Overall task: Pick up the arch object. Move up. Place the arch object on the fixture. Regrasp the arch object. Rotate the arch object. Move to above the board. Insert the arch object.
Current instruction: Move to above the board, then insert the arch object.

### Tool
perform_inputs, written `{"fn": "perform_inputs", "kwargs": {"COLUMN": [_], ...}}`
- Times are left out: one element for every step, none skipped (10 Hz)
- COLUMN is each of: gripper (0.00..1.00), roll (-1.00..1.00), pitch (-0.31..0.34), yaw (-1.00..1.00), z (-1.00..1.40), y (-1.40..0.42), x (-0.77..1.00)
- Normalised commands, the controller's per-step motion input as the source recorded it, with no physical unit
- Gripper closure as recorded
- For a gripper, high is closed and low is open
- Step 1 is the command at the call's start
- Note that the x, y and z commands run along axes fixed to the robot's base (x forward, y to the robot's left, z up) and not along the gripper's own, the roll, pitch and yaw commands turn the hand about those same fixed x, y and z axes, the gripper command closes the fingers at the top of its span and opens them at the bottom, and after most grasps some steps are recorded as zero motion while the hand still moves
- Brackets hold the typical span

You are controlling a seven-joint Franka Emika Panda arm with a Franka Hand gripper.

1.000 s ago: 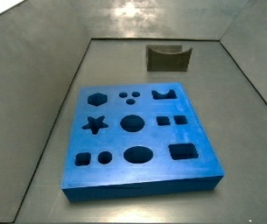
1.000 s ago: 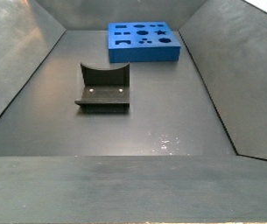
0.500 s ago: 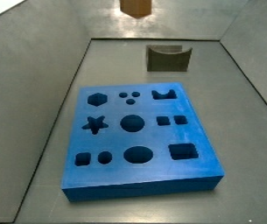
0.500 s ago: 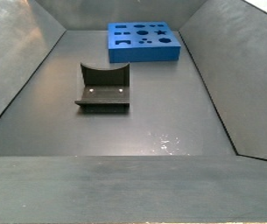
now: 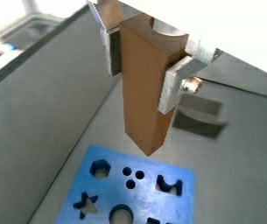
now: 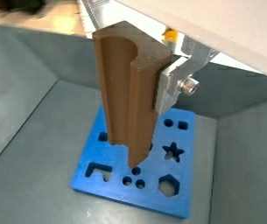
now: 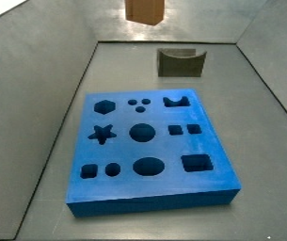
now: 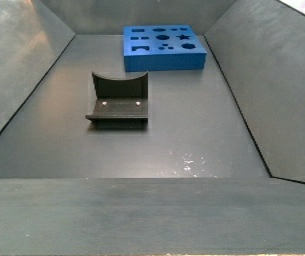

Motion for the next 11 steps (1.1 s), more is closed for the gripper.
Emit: {"fn": "perform_inputs", "kwargs": {"gripper": [1.00, 1.00, 1.00, 1.00, 1.00, 1.00, 1.00, 1.00, 1.00, 1.00, 1.00], "roll": [-0.05, -0.05, -0.03, -0.01, 0.01, 0.02, 0.00, -0.08, -0.03, 0.00, 0.00], "pitch": [0.199, 0.225, 0.249, 0.232, 0.194, 0.154, -0.004, -0.037, -0.094, -0.131, -0.130], "yaw": [1.00, 1.00, 1.00, 0.73, 0.50, 0.24, 0.00, 0.09, 0.19, 0.18, 0.15], "z": [0.02, 0.02, 0.03, 0.03, 0.02, 0.02, -0.02, -0.13, -0.16, -0.19, -0.08], "y": [-0.04, -0.02, -0.02, -0.02, -0.02, -0.02, 0.00, 0.00, 0.00, -0.07, -0.01], "x": [0.07, 0.07, 0.07, 0.06, 0.07, 0.06, 0.08, 0.68, 0.83, 0.82, 0.92]}}
